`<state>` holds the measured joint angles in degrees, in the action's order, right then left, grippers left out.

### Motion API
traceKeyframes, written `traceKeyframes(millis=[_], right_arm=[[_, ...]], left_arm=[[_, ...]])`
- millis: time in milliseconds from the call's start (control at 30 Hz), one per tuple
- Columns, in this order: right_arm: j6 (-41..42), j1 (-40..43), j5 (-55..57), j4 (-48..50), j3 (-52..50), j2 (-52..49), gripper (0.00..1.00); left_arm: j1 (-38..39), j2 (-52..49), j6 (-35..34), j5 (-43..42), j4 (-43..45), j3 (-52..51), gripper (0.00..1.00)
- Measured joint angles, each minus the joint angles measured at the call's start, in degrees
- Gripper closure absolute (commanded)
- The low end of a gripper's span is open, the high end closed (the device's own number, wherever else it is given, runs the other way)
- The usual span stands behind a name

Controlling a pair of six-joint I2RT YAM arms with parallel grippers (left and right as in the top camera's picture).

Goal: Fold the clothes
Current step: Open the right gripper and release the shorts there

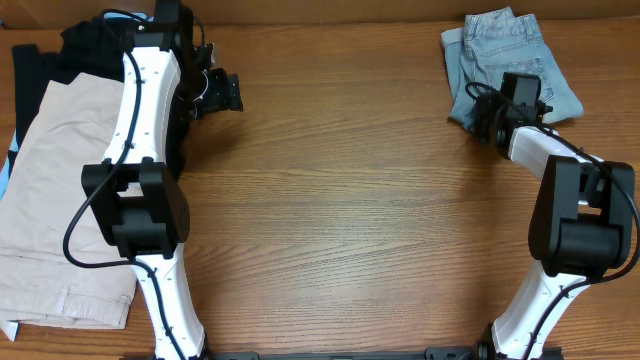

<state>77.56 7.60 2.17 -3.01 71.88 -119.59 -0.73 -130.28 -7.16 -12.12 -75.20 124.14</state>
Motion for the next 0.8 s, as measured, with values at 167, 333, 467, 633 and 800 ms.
traceKeyframes(millis=[167, 333, 467, 633, 800], right_arm=[[-4.13, 1.18, -2.99, 4.96, 0.02, -0.04, 0.0], [-10.69, 2.95, -10.19, 3.08, 0.15, 1.09, 0.0], [-15.28, 4.2, -12.98, -2.19, -0.31, 5.95, 0.0], [-21.4, 4.52, -14.14, -7.23, -0.33, 19.58, 0.0], [-26.43, 4.46, -13.84, -10.29, -0.31, 37.97, 0.0]], left_arm=[[0.0, 0.0, 0.0, 0.02, -0.02, 0.0, 0.13], [0.0, 0.0, 0.0, 0.26, -0.02, 0.0, 0.12], [0.0, 0.0, -0.24, 0.42, -0.02, 0.0, 0.0], [0.0, 0.0, -0.39, 0.42, 0.04, 0.0, 0.0], [0.0, 0.0, -0.39, 0.42, 0.22, 0.0, 0.0]])
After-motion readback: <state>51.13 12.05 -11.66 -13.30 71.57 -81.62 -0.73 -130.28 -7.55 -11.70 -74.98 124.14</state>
